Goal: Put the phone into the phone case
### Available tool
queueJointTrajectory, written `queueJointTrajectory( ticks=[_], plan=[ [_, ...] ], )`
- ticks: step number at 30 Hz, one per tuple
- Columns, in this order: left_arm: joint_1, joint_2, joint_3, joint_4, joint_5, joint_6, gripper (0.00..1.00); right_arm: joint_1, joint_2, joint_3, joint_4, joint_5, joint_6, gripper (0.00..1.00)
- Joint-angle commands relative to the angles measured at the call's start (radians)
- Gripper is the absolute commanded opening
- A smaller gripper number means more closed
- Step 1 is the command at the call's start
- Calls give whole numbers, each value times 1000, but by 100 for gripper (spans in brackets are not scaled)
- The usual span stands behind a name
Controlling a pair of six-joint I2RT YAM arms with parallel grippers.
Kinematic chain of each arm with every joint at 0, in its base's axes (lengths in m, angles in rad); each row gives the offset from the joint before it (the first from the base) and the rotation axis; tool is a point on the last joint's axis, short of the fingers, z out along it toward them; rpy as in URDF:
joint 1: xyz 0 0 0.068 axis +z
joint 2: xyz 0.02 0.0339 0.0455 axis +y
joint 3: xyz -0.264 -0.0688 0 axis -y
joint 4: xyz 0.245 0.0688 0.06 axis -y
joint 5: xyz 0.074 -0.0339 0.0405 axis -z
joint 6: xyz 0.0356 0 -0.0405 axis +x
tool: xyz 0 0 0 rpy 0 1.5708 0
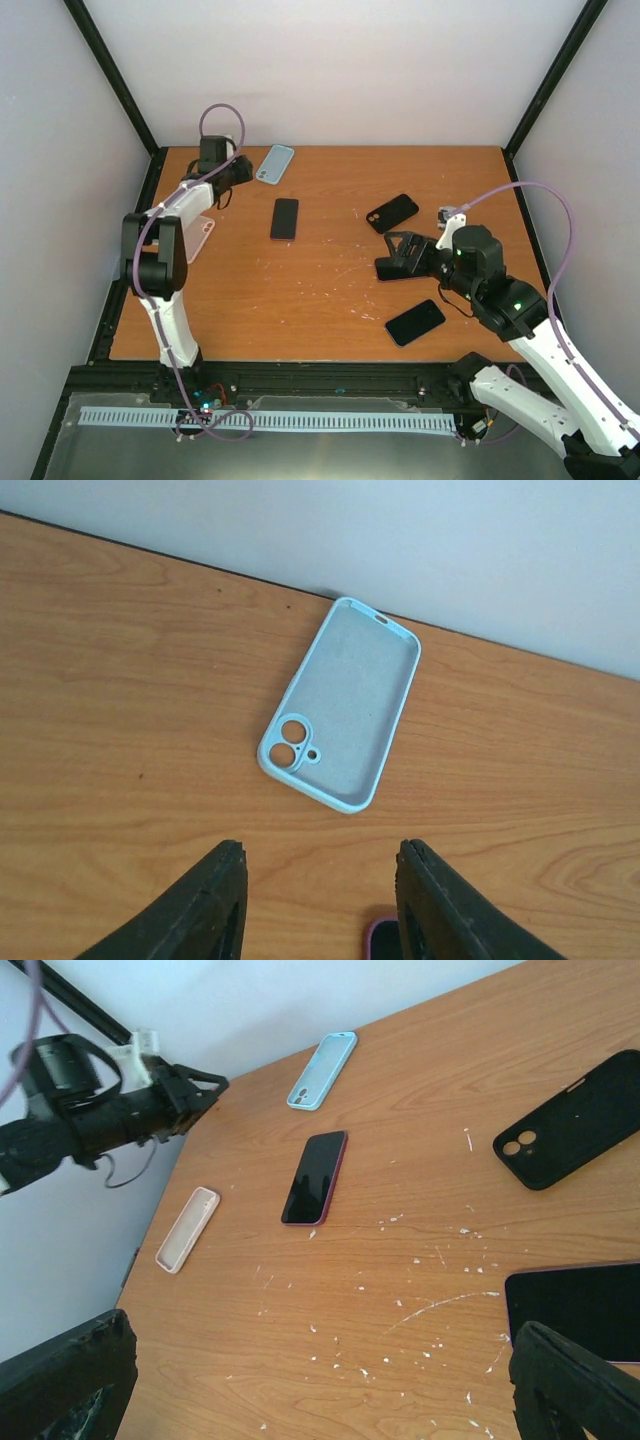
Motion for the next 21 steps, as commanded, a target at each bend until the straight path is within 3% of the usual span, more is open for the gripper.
queueJointTrajectory(
  ticks=[1,14,21],
  plan=[
    [11,123,135,2,76,86,42,6,-34,2,-7,-7,14,100],
    [17,489,569,-195,17,176,41,7,-11,20,7,-4,12,100],
    [17,587,682,-217,30,205,40,7,26,35,6,-1,5,100]
  ],
)
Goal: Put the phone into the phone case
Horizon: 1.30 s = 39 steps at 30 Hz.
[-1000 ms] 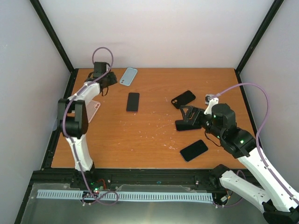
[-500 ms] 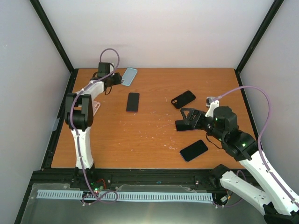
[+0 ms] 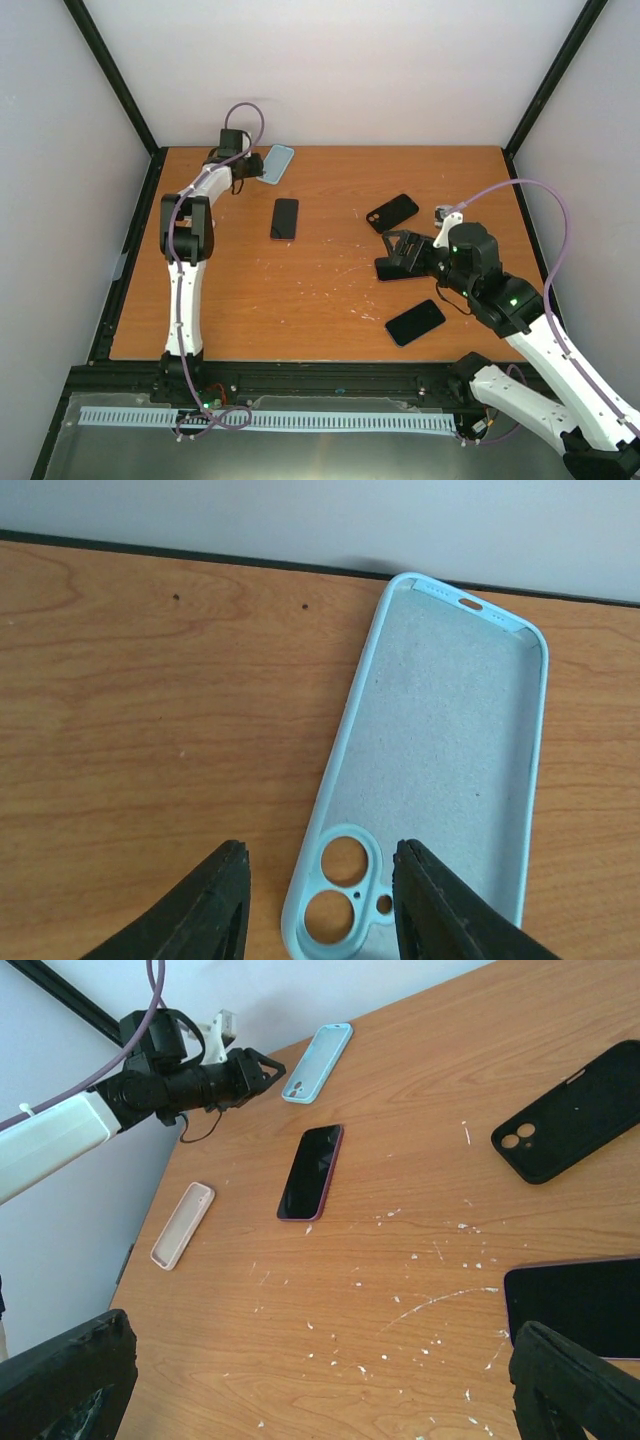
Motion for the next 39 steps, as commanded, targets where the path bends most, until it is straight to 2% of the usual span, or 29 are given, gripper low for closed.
queueJointTrajectory(
  ticks=[1,6,12,14,17,19,25,31,35,39],
  plan=[
    [11,55,89,-37,-8,44,40,7,17,33,5,6,0,100],
    [11,88,105,-41,-21,38,39,7,40,47,15,12,-6,100],
    [11,110,110,-67,-8,42,30,7,54,54,29,18,-4,100],
    [11,109,106,-77,-16,46,23,7,59,55,30,15,-5,100],
    [11,90,102,-106,-51,49,7,7,57,54,27,12,-4,100],
    [11,54,81,-110,-67,46,2,7,48,52,26,12,1,100],
    [11,-149,-121,-47,-109,-30,0,7,9,28,27,16,19,100],
    [-4,-390,-377,10,-73,-136,0,6,-28,-4,12,19,29,100],
    [-67,-546,-547,19,-68,-188,0,7,-49,-22,-17,31,33,100],
    [-138,-637,-688,-5,-27,-247,0,7,-54,-26,-37,38,31,100]
  ],
)
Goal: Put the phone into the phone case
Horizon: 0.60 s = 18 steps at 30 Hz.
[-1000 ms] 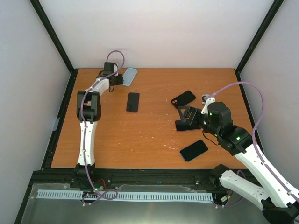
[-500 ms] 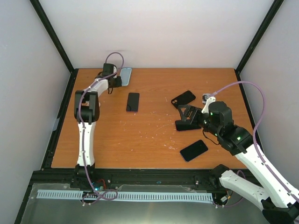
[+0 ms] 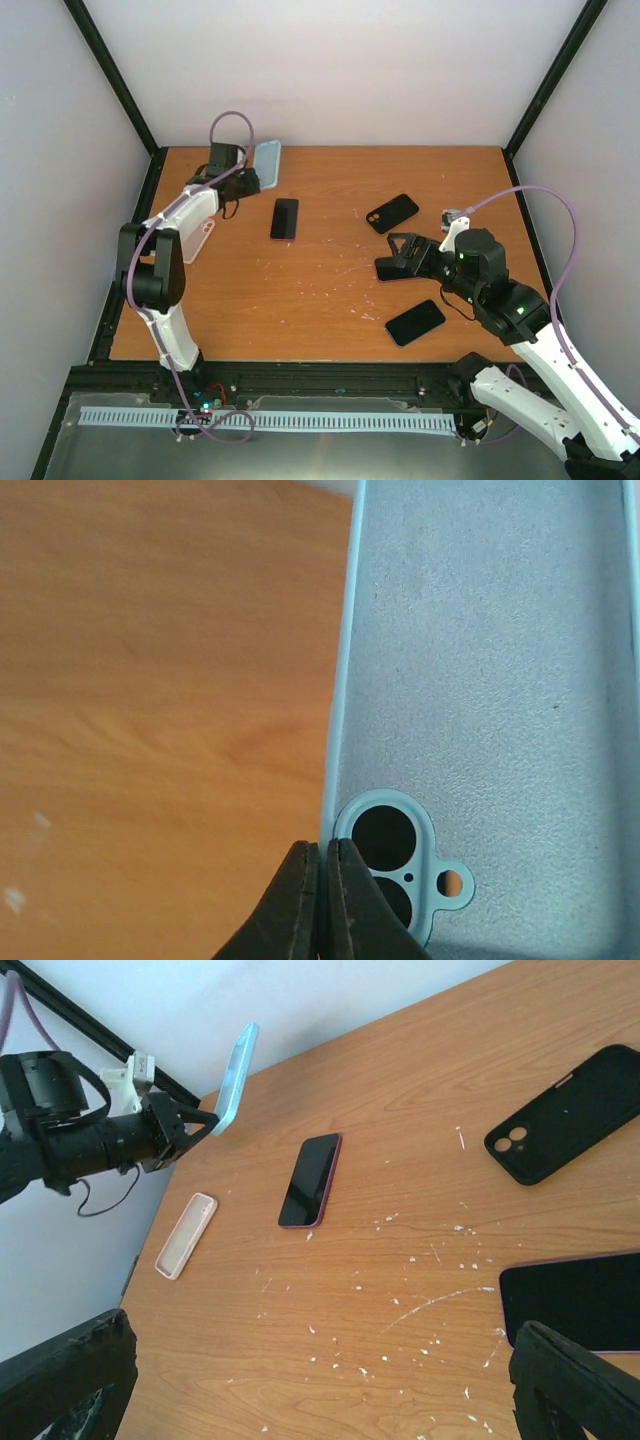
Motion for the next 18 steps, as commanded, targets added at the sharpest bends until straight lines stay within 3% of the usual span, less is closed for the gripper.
queueJointTrajectory(
  ticks=[1,18],
  plan=[
    [-94,-85,-134,1,76,-107,0,6,-10,-8,-36,15,6,100],
    [-394,-343,-564,112,47,-356,0,7,14,-36,-20,28,-13,100]
  ],
)
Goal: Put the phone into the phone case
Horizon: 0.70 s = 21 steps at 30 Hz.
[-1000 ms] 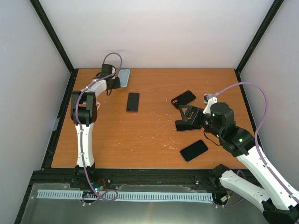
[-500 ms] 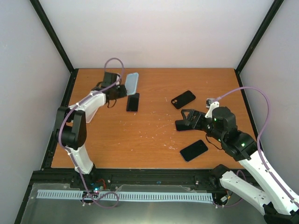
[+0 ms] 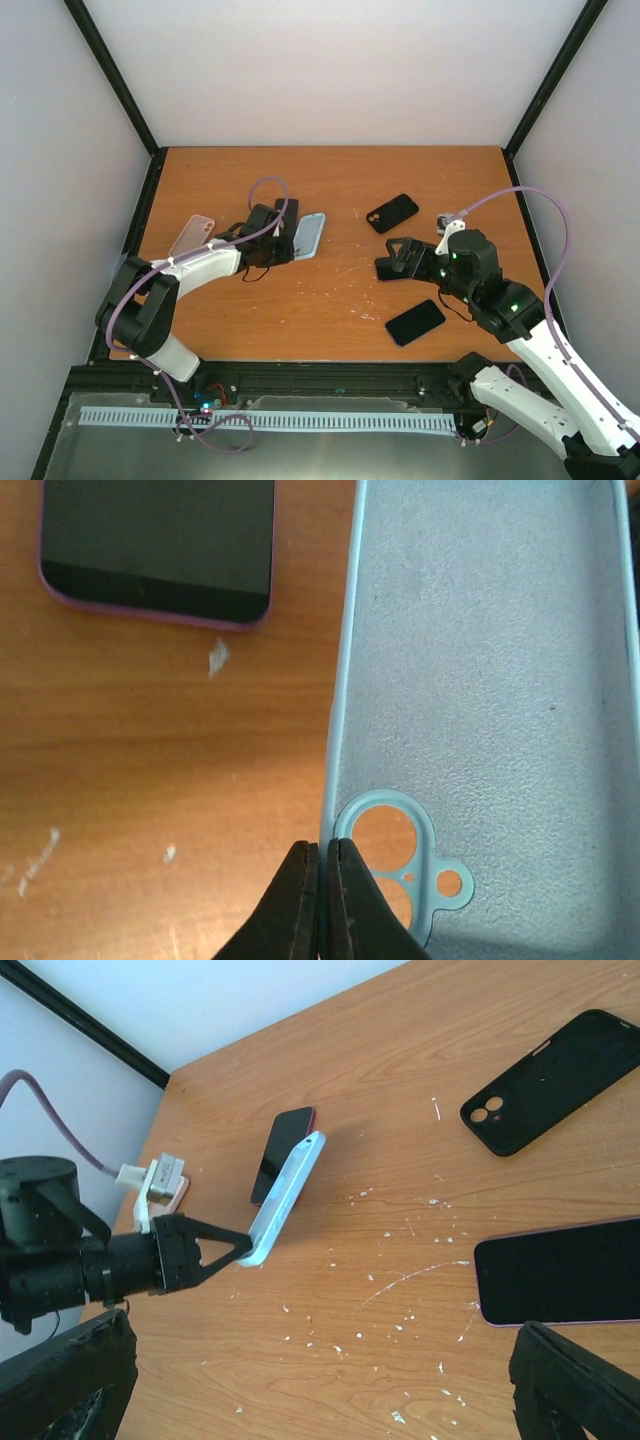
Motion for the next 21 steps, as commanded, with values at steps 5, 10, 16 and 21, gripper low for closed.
queueJointTrajectory(
  ticks=[5,10,16,21],
  plan=[
    [-96,-2,-81,72,-19,-135,1,7,13,-21,34,30,-6,100],
    [-128,20,-89,68,-45,-154,9,7,-8,-49,60,42,0,100],
    [-128,-5,-78,63,-67,-137,42,7,6,-51,89,21,-5,100],
    [-127,-3,17,-25,-174,-55,86,7,14,-41,96,23,-26,100]
  ],
)
